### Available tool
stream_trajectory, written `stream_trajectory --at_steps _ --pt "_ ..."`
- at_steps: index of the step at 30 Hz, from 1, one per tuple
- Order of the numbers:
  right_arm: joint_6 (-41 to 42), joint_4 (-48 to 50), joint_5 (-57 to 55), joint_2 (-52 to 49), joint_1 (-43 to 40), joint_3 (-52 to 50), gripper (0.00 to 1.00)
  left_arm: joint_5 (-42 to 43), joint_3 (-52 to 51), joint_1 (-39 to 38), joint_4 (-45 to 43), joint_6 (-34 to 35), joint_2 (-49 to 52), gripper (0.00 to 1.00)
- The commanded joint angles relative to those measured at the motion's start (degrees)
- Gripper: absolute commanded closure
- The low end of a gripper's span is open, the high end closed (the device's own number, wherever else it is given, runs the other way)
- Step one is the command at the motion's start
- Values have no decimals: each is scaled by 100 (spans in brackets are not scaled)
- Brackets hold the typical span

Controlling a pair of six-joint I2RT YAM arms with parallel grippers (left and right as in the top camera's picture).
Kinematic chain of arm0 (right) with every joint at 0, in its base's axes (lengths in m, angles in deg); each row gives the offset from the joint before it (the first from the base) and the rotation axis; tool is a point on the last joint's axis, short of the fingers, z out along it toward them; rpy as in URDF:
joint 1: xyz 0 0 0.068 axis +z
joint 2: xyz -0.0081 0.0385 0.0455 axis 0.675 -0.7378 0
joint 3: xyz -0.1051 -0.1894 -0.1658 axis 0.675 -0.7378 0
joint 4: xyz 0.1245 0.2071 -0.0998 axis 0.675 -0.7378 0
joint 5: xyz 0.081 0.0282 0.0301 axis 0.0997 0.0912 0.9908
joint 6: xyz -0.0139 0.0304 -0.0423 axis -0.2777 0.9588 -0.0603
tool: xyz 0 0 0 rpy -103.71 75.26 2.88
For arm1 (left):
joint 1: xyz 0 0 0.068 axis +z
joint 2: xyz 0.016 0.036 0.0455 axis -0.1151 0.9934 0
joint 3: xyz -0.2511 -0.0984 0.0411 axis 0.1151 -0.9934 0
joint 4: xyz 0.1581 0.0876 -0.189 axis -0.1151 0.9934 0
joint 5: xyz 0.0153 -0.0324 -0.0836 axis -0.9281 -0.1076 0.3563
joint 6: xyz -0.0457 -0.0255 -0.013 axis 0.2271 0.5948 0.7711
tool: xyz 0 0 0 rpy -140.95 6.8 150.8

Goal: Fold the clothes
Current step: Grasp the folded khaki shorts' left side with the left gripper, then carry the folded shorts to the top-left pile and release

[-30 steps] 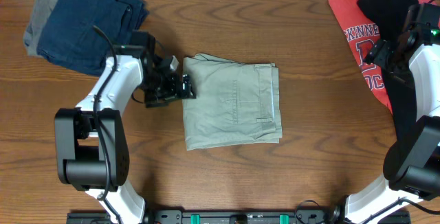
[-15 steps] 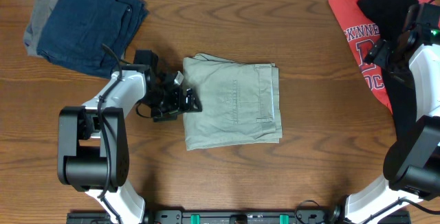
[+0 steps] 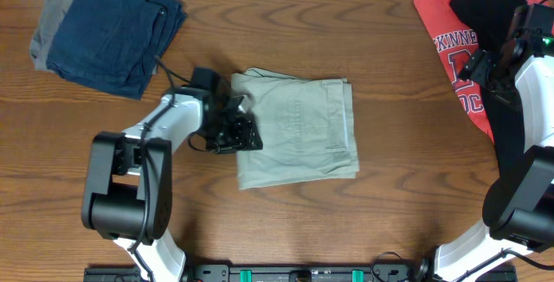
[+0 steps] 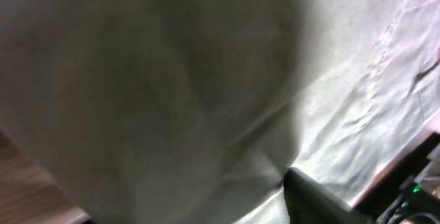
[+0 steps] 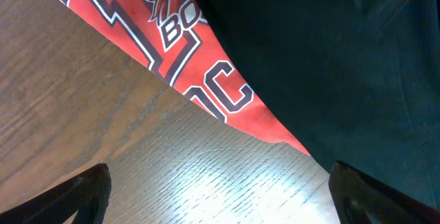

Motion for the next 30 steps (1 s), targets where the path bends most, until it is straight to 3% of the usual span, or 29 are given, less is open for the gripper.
stream_trajectory --at_steps 1,5,9,16,25,30 --pt "79 -4 -55 -28 -7 20 1 -107 -57 -177 -103 74 35 68" --pt "79 -4 -55 -28 -7 20 1 -634 -13 -173 -87 452 35 94" --pt "79 -2 -55 -28 -7 20 1 -1447 389 -140 389 527 33 94" --pt "79 -4 -55 -28 -7 20 1 -3759 2122 -136 1523 223 33 94" --pt "79 -4 -55 -28 -7 22 1 -5670 3451 221 1196 -461 33 94" --pt "79 -4 -55 -28 -7 20 1 -5775 3526 684 525 -579 33 94"
